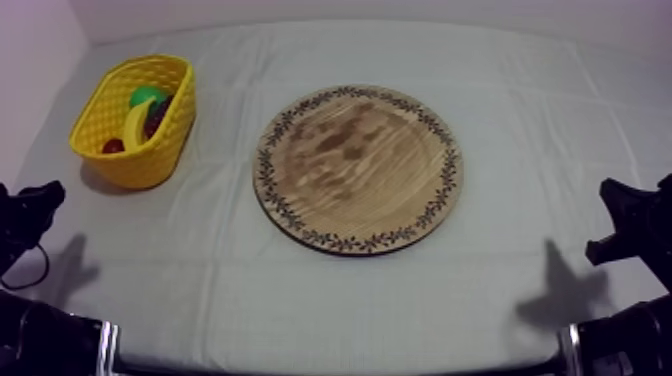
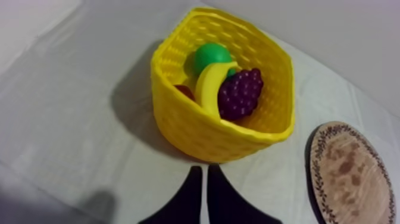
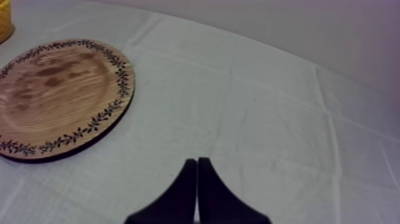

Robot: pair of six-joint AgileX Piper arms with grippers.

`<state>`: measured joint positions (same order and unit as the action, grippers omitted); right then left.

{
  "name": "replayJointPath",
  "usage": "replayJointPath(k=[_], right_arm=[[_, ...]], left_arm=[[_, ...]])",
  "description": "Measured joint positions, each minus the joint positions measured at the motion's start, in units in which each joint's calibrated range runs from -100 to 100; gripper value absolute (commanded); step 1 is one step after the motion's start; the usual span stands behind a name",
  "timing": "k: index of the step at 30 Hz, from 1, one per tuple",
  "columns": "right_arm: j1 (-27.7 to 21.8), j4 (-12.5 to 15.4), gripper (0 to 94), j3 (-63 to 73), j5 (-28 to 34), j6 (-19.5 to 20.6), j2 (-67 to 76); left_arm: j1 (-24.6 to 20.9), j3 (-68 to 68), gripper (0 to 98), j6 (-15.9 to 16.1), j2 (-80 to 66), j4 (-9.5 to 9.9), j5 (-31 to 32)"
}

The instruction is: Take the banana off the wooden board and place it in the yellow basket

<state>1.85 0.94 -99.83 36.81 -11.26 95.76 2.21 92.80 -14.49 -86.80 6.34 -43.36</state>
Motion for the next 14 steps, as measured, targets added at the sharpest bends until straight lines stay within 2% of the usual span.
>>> replayJointPath(k=[4, 7, 10, 14], right_arm=[[0.0, 0.0, 0.3, 0.0, 0.0, 0.0, 0.0], [0.0, 0.0, 0.3, 0.0, 0.0, 0.0, 0.0], [0.0, 0.0, 0.3, 0.0, 0.0, 0.0, 0.0], [0.0, 0.0, 0.3, 0.0, 0.0, 0.1, 0.0]], left_arm=[[-1.3, 3.4, 0.1, 3.7, -6.0, -1.75, 3.6], [-2.1, 5.0, 0.1, 4.8, -9.9, -2.38, 5.8], [-3.1, 5.6, 0.1, 4.5, -12.2, -2.66, 6.8], [-4.0, 5.9, 0.1, 1.8, -12.7, -2.8, 7.6]])
